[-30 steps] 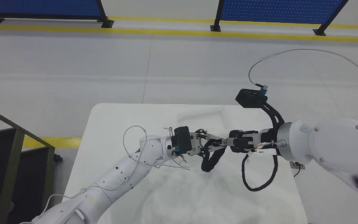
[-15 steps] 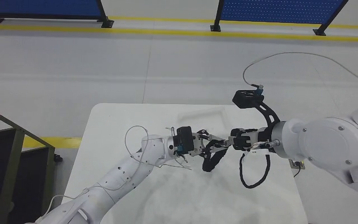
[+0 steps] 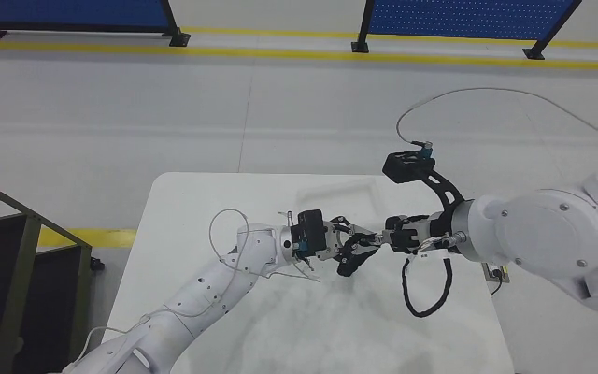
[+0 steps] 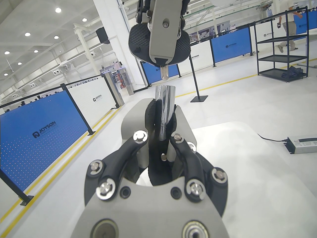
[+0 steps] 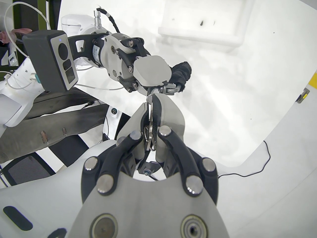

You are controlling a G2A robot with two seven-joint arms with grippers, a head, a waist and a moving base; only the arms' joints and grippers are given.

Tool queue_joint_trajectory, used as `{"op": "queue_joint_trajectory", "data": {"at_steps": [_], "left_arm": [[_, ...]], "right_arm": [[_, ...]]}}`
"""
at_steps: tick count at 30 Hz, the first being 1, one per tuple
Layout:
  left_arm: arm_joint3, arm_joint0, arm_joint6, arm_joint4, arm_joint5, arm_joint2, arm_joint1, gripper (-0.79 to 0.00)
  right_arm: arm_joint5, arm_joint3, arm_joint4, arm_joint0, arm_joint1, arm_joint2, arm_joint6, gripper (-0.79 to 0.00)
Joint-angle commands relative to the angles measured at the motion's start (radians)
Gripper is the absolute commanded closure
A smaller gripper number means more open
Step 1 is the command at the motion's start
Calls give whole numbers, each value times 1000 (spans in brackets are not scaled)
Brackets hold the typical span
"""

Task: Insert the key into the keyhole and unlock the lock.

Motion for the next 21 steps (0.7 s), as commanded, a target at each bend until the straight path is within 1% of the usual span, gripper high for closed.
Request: {"op": "queue_joint_trajectory", "data": {"at_steps": [1,12,21], "left_arm": [[1,2,0,4,-2,-4,-1,0],[5,10,1,24,-24,-28,-8,0],[14,11,4,38,-38,-41,-15,0]], "right_arm": [[-1,3,0,18,-4,-20,1,0],[16,18,26,108,-31,-123,-16,0],[15,38,16,108,-44,-123,-15,0]]}}
